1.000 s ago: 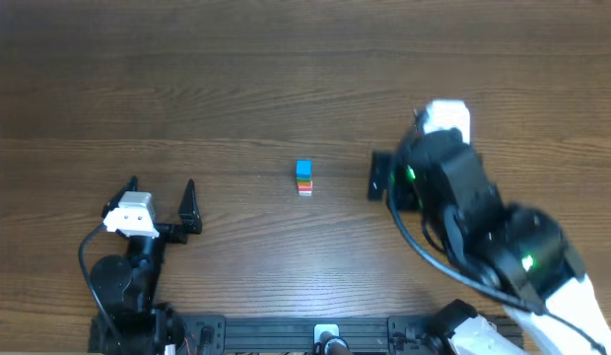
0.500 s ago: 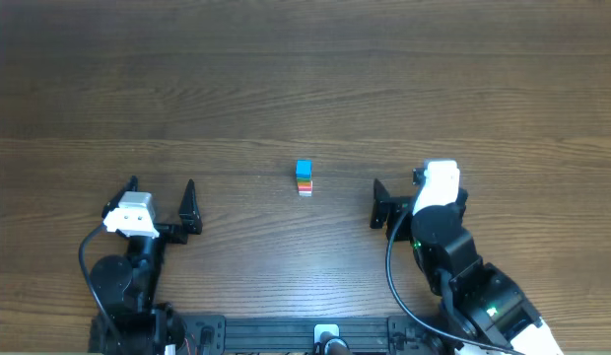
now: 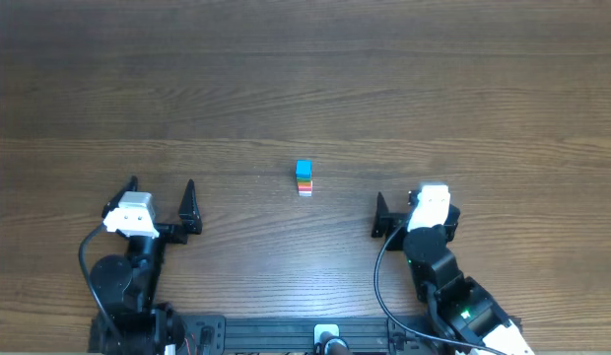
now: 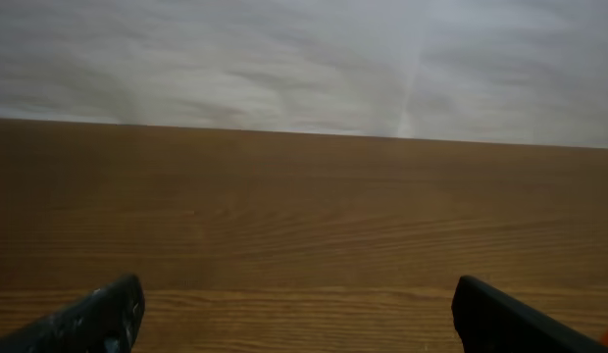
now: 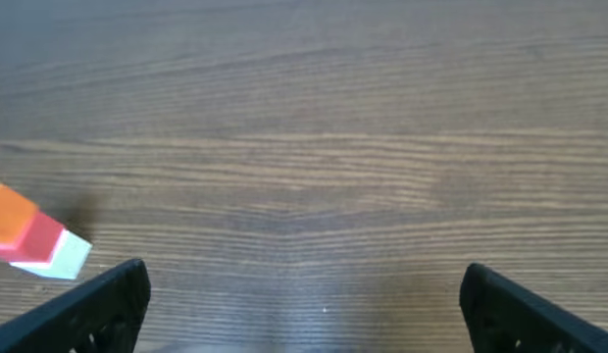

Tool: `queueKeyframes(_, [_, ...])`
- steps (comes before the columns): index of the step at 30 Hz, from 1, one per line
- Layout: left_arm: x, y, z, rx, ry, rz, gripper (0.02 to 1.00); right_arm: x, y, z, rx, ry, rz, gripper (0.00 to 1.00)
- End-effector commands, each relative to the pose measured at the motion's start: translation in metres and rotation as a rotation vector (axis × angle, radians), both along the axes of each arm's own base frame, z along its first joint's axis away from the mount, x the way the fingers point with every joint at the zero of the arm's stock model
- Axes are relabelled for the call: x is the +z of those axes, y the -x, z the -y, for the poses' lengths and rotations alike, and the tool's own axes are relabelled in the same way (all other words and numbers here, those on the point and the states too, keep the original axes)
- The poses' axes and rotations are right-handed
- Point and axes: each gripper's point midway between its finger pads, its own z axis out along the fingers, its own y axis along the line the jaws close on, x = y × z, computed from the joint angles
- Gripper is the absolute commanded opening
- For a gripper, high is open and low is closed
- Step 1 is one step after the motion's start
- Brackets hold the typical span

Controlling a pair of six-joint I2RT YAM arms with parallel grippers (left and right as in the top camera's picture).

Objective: Stack Cubes

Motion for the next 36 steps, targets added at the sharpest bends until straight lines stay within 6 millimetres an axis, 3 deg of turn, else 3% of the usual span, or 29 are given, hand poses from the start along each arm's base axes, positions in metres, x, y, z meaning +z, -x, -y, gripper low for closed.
queueKeyframes(1, [-0.002, 0.000, 0.000, -0.005, -0.010, 0.003, 1.000, -0.026, 0.005, 0.009, -0.023, 0.030, -0.017, 0.993])
queueKeyframes(4, [-0.002, 0.000, 0.000, -0.005, -0.010, 0.003, 0.998, -0.040, 0.008, 0.013, -0.029, 0.048, -0.032, 0.989])
queueKeyframes(24, [-0.002, 0.000, 0.000, -0.005, -0.010, 0.003, 1.000, -0.038, 0.008, 0.011, -0.020, 0.045, -0.024, 0.993])
queueKeyframes(27, [-0.002, 0.000, 0.000, -0.005, -0.010, 0.003, 1.000, -0.038, 0.007, 0.018, -0.049, 0.052, -0.024, 0.993])
queueKeyframes(28, [-0.002, 0.000, 0.000, -0.005, -0.010, 0.003, 0.998, -0.036, 0.005, 0.026, -0.077, 0.064, -0.017, 0.779])
queueKeyframes(29, [-0.002, 0.000, 0.000, -0.005, -0.010, 0.003, 1.000, -0.035, 0.003, 0.031, -0.094, 0.053, -0.015, 0.435])
queueKeyframes(30, [-0.002, 0.000, 0.000, -0.005, -0.010, 0.003, 1.000, -0.034, 0.001, 0.034, -0.102, 0.025, -0.015, 0.351])
queueKeyframes(31, [-0.002, 0.000, 0.000, -0.005, -0.010, 0.003, 1.000, -0.032, 0.000, 0.037, -0.110, 0.001, -0.011, 0.974])
queueKeyframes(36, [-0.002, 0.000, 0.000, -0.005, -0.010, 0.003, 1.000, -0.007, -0.007, 0.060, -0.185, -0.106, 0.090, 0.991])
